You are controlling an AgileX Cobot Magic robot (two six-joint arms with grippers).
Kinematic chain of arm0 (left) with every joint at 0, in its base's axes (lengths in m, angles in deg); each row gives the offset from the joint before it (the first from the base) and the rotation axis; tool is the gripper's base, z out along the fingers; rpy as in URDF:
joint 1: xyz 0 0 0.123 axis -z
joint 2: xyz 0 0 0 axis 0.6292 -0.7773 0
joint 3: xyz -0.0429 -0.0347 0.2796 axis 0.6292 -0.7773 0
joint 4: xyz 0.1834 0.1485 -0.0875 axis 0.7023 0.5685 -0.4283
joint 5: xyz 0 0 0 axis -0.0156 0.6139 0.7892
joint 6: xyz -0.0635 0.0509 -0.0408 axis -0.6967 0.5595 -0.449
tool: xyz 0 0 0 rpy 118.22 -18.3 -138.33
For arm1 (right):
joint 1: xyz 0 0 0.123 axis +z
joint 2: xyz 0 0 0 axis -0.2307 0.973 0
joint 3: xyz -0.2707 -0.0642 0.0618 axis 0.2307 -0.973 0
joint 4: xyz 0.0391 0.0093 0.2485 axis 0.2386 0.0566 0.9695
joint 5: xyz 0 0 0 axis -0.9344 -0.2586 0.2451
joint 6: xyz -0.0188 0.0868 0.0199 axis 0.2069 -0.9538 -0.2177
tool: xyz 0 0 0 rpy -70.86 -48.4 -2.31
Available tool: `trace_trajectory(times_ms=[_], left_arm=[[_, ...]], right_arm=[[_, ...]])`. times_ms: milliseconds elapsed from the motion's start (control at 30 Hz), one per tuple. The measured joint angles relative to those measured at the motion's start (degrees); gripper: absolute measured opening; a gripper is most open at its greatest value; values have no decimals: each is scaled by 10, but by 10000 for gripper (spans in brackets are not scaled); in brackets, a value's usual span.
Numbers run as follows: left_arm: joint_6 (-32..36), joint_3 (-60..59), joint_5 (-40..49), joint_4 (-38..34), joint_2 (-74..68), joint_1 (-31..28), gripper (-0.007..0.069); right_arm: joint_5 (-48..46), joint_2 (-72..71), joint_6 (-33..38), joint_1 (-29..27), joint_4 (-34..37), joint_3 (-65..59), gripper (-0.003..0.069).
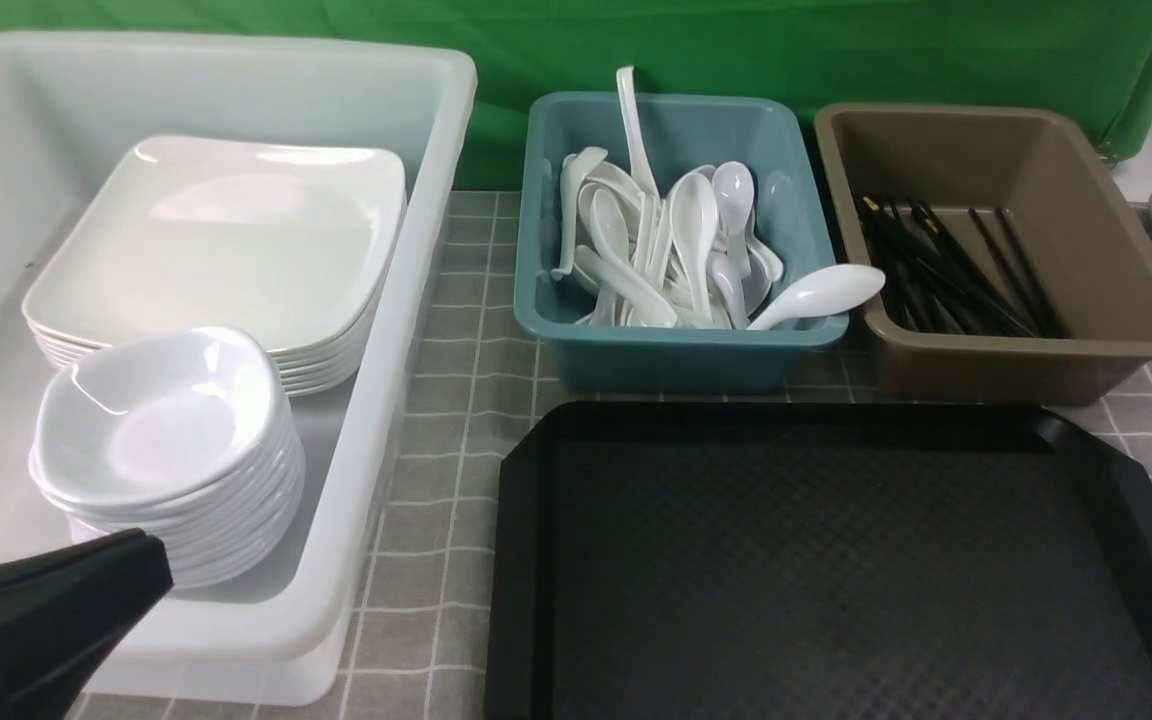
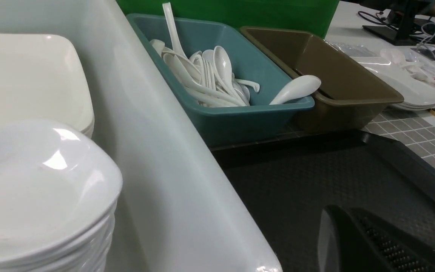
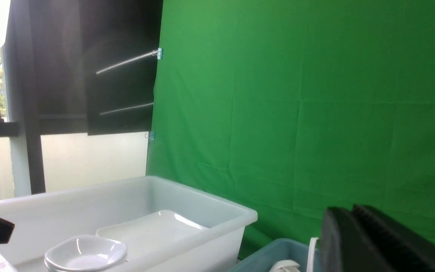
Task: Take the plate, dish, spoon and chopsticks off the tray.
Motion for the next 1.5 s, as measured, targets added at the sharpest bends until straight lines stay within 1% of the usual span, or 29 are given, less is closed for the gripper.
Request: trace_trajectory(times_ms=[467, 600, 700, 767, 800, 833, 900, 967, 1000, 1067, 1167, 1500], left_arm=[[2, 0, 0, 31, 0, 0, 1], [10, -1, -15, 68, 6, 0, 1], [11, -17, -47, 102, 25, -7, 1], [10, -57, -108, 124, 62, -42, 1], [6, -90, -141, 128, 90, -73, 1], [6, -95, -146, 129, 94, -78, 1], [-8, -157, -180, 132, 142, -137, 1], [-23, -195, -178, 135, 176, -183, 2], [-28, -201, -170, 137, 182, -195, 2], [-41, -205, -127, 157, 190, -222, 2], [-47, -206, -85, 178, 192, -240, 2], [-47, -206, -81, 176, 193, -238, 2]], right_arm=[[0, 0, 0, 0, 0, 0, 99], [0, 0, -1, 0, 0, 0, 108], [0, 0, -1, 0, 0, 0, 115], [0, 0, -1, 0, 0, 0, 120], [0, 0, -1, 0, 0, 0, 125], [0, 0, -1, 0, 0, 0, 125], [0, 0, -1, 0, 0, 0, 130], [0, 0, -1, 0, 0, 0, 136], [0, 0, -1, 0, 0, 0, 139], [1, 0, -1, 0, 0, 0, 144], [0, 0, -1, 0, 0, 0, 149], [0, 0, -1, 0, 0, -1, 169]])
